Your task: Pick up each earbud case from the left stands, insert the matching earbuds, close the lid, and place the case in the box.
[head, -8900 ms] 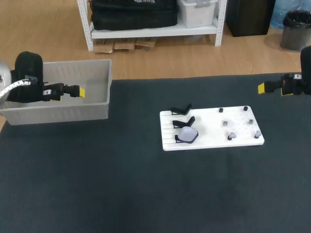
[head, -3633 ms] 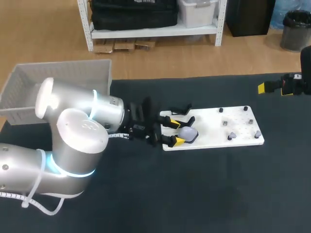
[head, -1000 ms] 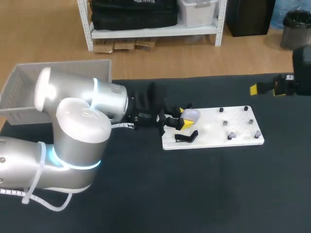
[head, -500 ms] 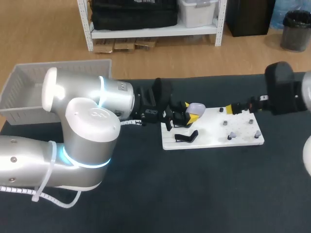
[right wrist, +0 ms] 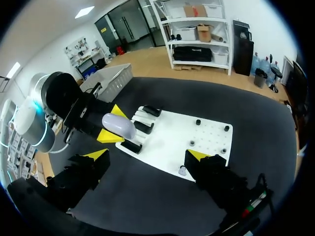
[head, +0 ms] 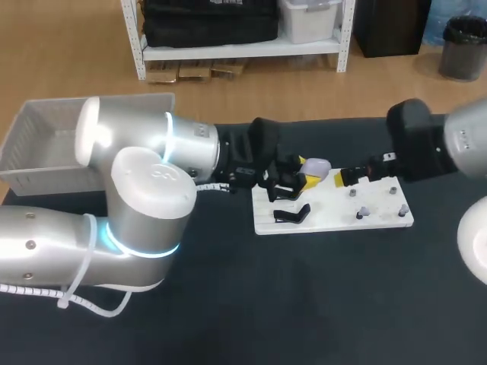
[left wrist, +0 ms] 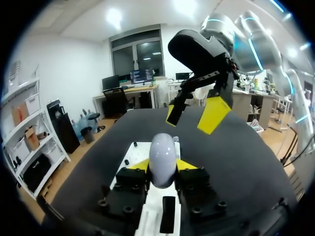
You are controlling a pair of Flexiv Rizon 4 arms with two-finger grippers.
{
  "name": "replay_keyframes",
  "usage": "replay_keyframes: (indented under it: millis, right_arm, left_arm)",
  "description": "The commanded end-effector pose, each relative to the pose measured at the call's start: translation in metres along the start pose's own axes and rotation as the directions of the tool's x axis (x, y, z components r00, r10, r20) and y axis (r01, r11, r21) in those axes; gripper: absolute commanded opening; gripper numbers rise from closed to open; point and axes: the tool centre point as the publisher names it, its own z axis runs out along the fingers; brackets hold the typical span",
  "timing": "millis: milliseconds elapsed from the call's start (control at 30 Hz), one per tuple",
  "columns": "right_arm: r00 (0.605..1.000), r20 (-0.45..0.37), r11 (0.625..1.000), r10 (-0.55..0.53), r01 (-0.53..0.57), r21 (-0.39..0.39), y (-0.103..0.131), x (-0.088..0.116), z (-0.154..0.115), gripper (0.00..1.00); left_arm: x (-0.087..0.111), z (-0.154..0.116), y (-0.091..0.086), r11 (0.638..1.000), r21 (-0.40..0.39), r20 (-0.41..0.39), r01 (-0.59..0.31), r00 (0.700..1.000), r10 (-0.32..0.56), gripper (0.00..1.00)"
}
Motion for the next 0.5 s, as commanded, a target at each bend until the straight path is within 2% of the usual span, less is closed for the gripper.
replay_keyframes:
  millis: [33, 500]
  right_arm:
    - [1.000, -0.014, 0.999, -0.003, 0.002, -0.041, -0.0026, -0.0060, 0.0062, 1.00]
    - [0.999, -0.040, 0.999, -0.002, 0.000, -0.052, -0.0024, -0.0097, 0.0162, 1.00]
  left_arm:
    - [-0.0018, 0.0060, 0.0013, 1.000, 0.004, -0.006, -0.008, 1.000, 0.008, 0.00]
    - [-0.0058, 0.0020, -0.0074, 1.000, 0.015, 0.012, -0.025, 1.000, 0.025, 0.00]
